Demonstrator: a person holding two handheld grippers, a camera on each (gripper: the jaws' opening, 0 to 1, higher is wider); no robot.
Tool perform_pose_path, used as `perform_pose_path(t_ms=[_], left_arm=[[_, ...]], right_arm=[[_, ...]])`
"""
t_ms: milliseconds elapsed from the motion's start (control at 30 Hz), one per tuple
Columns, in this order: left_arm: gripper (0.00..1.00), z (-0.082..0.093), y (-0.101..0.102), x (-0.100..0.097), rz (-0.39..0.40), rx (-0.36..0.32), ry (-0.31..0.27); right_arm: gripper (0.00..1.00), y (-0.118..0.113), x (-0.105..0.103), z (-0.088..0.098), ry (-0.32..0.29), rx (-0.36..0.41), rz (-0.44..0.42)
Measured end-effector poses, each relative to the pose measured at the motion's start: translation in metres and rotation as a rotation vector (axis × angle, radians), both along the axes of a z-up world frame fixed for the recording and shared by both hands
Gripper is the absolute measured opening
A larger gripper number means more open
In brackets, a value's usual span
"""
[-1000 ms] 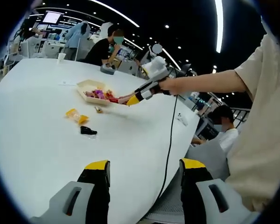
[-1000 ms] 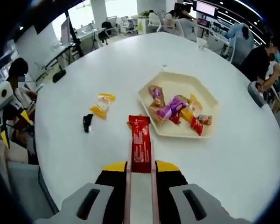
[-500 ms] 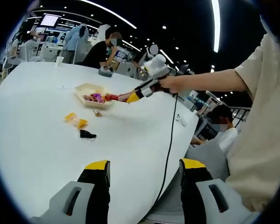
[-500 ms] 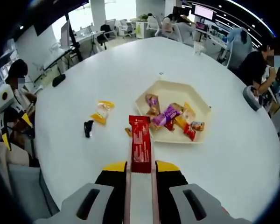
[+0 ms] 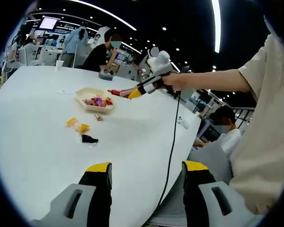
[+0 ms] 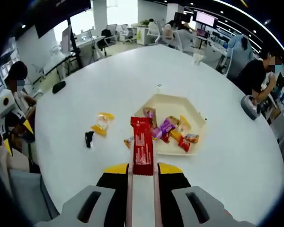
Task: Place the target food into the container with the food tongs after gripping and lifting it, then release it inside without dropping or visibly crushing the food.
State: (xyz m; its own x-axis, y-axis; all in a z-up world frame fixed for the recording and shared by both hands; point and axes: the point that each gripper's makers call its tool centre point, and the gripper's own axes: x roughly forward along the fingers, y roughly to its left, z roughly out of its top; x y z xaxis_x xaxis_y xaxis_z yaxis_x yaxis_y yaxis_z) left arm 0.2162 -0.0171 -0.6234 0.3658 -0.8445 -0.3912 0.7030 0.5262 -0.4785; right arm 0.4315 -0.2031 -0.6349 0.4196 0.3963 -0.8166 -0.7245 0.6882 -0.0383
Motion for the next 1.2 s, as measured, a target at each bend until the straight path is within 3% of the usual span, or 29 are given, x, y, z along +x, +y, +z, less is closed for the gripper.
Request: perform_pose_path(t_ms=[1200], left_arm=[[0.58,-0.002,0.004,0.003,0.017,-0.006,0.0]], right_arm=[[0.21,0.005,0.031,0.028,-0.069,-0.006,-0.005]])
